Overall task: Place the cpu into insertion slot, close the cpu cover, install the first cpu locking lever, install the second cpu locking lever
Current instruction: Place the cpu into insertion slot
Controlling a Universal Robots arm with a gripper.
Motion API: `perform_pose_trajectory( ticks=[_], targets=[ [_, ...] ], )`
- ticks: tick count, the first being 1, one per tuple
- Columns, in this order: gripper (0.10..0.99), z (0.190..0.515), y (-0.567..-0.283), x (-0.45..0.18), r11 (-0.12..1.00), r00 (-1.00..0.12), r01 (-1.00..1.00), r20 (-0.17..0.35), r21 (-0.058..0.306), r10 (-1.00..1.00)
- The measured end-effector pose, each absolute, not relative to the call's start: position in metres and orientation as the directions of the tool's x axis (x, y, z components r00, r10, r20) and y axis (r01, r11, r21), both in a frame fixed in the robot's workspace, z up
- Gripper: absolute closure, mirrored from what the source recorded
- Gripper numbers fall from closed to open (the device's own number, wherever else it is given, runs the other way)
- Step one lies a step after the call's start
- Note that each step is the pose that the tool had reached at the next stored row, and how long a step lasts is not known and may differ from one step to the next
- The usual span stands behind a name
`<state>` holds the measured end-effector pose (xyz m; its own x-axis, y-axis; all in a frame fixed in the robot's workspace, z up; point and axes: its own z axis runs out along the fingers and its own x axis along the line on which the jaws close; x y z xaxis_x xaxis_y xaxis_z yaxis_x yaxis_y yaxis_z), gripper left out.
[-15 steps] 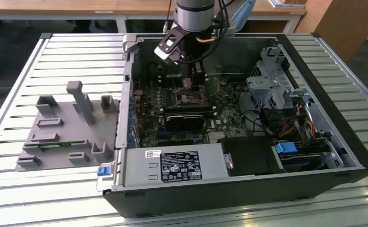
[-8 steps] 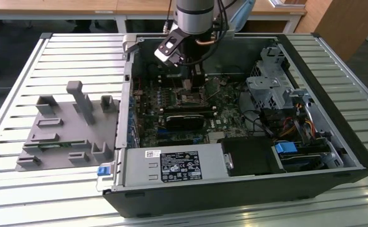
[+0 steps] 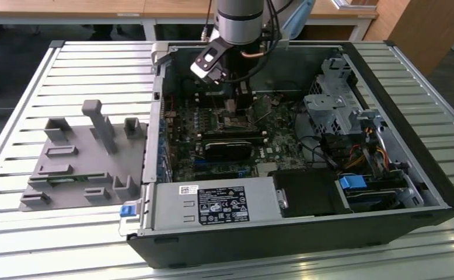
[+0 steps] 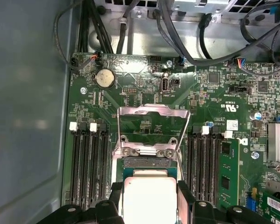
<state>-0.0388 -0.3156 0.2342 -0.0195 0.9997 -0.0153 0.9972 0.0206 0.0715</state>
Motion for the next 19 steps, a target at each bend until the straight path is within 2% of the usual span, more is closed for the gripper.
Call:
perform_pose_trajectory(
  ticks=[19],
  targets=[
    [0.541, 0.212, -0.313, -0.04, 0.018, -0.017, 0.997, -0.016, 0.072, 1.0]
  ],
)
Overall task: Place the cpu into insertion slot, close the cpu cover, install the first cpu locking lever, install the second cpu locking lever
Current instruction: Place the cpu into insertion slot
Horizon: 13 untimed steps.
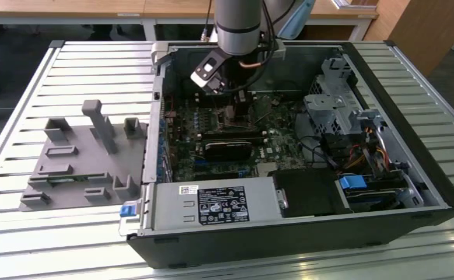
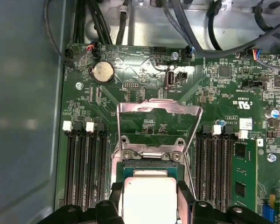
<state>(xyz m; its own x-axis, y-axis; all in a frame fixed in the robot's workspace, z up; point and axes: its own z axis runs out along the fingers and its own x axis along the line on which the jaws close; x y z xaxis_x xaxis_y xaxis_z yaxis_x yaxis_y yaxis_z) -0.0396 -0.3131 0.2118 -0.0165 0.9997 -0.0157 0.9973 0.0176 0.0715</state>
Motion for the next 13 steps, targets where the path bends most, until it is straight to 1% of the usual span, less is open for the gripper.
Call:
perform_pose_trajectory(
  ticks=[13],
  targets=[
    [0.541, 0.2038, -0.3131, -0.0404, 0.015, -0.014, 0.997, -0.016, 0.071, 1.0]
  ],
)
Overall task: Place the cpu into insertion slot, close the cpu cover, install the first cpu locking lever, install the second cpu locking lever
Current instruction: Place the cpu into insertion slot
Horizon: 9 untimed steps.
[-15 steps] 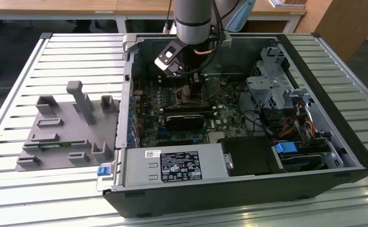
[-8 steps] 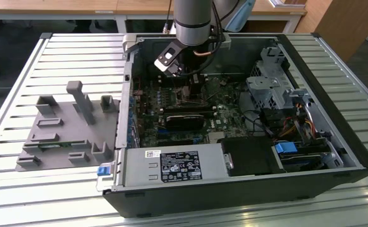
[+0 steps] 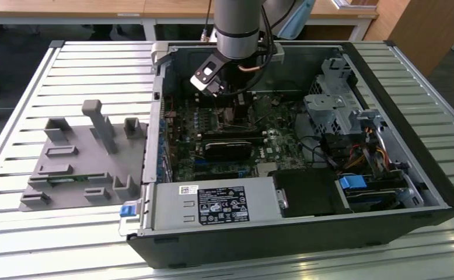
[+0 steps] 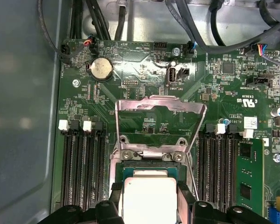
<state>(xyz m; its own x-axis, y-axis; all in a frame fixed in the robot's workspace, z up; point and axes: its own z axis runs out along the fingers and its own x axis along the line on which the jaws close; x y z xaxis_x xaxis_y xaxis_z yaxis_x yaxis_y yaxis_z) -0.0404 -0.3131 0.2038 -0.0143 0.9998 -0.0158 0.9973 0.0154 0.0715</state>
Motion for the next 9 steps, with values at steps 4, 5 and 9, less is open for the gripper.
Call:
perform_pose_trajectory(
  ticks=[4, 5, 9],
  targets=[
    [0.541, 0.2017, -0.3131, -0.0408, 0.013, -0.012, 0.997, -0.016, 0.072, 1.0],
    [0.541, 0.2011, -0.3131, -0.0408, 0.013, -0.012, 0.997, -0.016, 0.072, 1.0],
    [0.541, 0.1991, -0.3131, -0.0408, 0.013, -0.012, 0.997, -0.016, 0.072, 1.0]
  ],
)
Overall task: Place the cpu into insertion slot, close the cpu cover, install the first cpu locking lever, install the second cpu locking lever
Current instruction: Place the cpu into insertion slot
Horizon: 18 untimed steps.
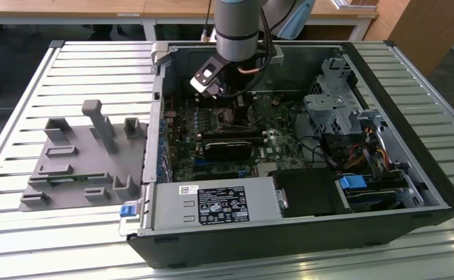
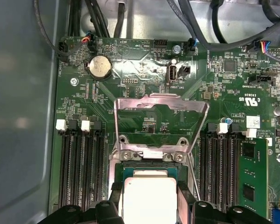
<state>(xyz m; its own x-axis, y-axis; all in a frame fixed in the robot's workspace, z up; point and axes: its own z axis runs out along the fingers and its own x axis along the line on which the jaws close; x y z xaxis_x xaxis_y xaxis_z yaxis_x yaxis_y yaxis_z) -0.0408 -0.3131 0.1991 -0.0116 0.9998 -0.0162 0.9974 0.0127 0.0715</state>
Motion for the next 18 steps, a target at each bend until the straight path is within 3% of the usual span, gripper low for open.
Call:
perform_pose_trajectory(
  ticks=[18],
  targets=[
    [0.541, 0.1941, -0.3131, -0.0414, 0.008, -0.007, 0.997, -0.015, 0.072, 1.0]
  ],
)
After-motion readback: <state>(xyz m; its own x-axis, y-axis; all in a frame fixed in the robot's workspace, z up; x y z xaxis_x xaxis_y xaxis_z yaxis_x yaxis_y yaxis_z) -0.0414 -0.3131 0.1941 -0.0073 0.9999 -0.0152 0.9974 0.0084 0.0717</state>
